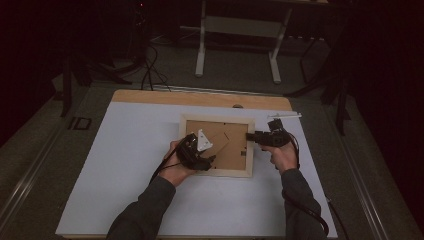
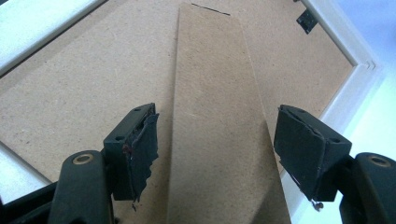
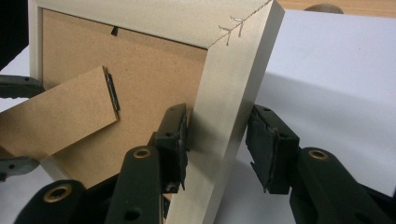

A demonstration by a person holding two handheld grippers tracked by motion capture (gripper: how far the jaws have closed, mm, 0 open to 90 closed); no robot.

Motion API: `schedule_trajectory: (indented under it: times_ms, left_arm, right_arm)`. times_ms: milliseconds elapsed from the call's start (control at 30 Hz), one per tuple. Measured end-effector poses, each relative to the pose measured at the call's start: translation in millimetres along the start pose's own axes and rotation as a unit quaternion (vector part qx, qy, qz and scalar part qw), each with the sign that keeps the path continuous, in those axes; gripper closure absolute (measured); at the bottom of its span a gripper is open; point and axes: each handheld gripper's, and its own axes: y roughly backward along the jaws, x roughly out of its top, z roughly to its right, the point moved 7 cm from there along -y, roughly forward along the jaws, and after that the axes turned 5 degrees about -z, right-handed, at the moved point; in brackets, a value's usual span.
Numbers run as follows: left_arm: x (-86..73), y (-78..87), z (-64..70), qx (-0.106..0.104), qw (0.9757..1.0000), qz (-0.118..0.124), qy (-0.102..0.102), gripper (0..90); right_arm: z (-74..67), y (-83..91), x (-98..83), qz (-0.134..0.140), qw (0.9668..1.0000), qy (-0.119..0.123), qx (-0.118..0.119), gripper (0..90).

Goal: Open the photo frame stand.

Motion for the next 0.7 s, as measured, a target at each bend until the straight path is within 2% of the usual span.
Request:
schedule_trajectory:
  times_ms: [167, 200, 267, 367, 500, 600, 700]
  left_arm:
    - [0.7, 3.4, -4.6, -0.031, 0.9993, 0.002, 0.021, 33.4]
    - [0.7, 3.4, -4.6, -0.031, 0.9993, 0.002, 0.021, 33.4]
    - [0.6, 3.9, -7.9, -0.055, 0.9978, -0.001, 0.038, 34.3]
    - [0.3, 3.3, -11.4, -0.089, 0.9938, -0.007, 0.067, 33.9]
    - [-3.0, 0.6, -16.2, -0.116, 0.9885, -0.018, 0.095, 34.4]
    - [-5.5, -0.6, -17.7, -0.142, 0.9837, -0.024, 0.108, 37.7]
    - [-6.8, -0.8, -18.0, -0.152, 0.9817, -0.030, 0.110, 41.6]
  right_arm:
    - [-1.0, 0.5, 0.4, 0.001, 1.0000, 0.003, -0.001, 58.3]
    - [-1.0, 0.5, 0.4, 0.001, 1.0000, 0.003, -0.001, 58.3]
    - [-0.9, 0.6, 0.1, 0.001, 1.0000, 0.002, -0.001, 58.3]
    - [-1.0, 0.7, 0.1, 0.001, 1.0000, 0.003, -0.002, 58.2]
    - [-1.5, 1.1, 0.2, 0.002, 1.0000, 0.006, -0.003, 58.2]
    - [-2.2, 1.7, 0.5, 0.002, 0.9999, 0.010, -0.004, 58.2]
    - [-3.1, 2.6, 1.0, 0.003, 0.9999, 0.014, -0.006, 58.2]
